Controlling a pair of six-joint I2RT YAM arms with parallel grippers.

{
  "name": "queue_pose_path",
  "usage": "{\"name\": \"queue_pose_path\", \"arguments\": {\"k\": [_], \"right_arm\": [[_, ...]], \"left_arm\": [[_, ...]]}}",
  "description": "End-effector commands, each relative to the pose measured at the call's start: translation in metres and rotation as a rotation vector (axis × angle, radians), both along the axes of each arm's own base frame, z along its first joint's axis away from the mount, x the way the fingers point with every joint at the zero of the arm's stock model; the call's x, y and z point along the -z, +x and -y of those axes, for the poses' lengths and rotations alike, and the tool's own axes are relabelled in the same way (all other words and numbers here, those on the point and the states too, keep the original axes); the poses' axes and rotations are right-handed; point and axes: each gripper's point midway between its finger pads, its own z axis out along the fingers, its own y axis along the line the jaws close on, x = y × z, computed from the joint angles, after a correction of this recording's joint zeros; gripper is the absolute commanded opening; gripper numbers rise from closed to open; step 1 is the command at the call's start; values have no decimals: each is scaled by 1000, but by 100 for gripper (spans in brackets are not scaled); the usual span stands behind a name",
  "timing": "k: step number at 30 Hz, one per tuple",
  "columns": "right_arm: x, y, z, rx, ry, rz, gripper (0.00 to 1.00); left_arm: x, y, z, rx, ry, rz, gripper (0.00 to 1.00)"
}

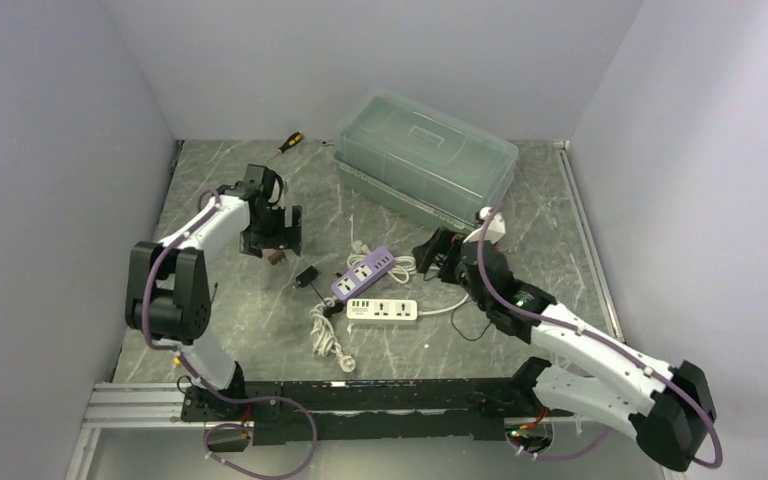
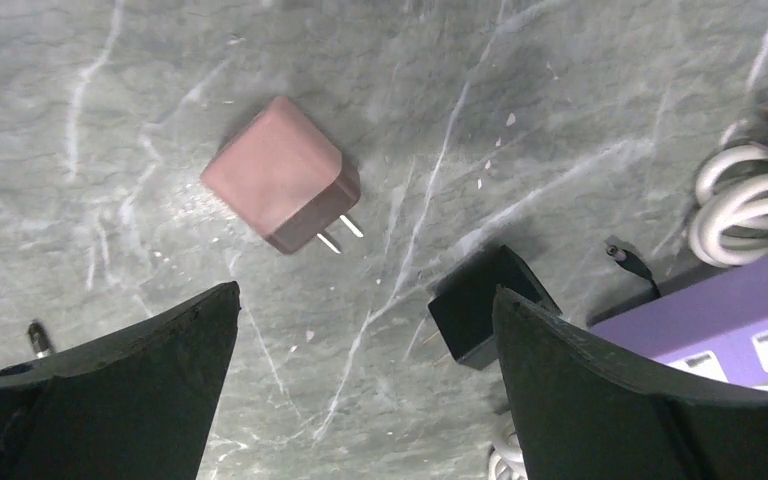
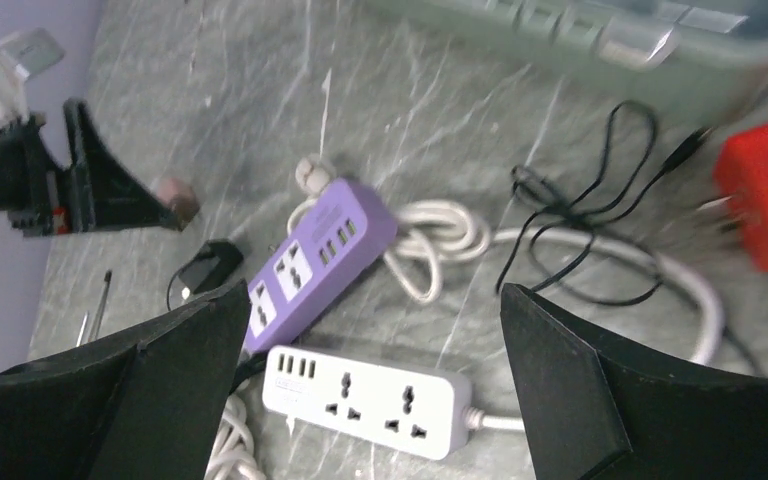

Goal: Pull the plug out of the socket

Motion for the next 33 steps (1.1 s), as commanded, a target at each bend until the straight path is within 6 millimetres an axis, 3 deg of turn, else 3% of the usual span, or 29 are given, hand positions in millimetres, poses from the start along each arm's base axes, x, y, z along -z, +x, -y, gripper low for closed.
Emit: {"name": "queue_pose_path", "arguments": {"k": [1,5,9,13,16,20,24,33], "right_arm": [[-49,17,38,21,-82,116,100],[-58,36,98,124,-182,98,100],[-68,43,163,274,-268,74,100],[-93,38,194,350,-342,180,99],[-109,31,202,381,-366,302,99],[-114,22,204,395,-354,418,99],[-109,20,209,422,-364,407,99],[-113,19,209,422,-360,409,99]], "left_arm": [[-54,17,-18,-78,-24,214,100],[-103,23,-36,-137,-46,417,100],[-165,23,-53,-163,6,687,100],[-223,12,-66,-209,35,896,100],[-244,-3,-65,-192,21,999,100],[-242,-19,-59,-150,2,1018,100],[-248,-31,-59,-140,0,1061,100],[-252,-36,-56,-110,-2,1087,100]]}}
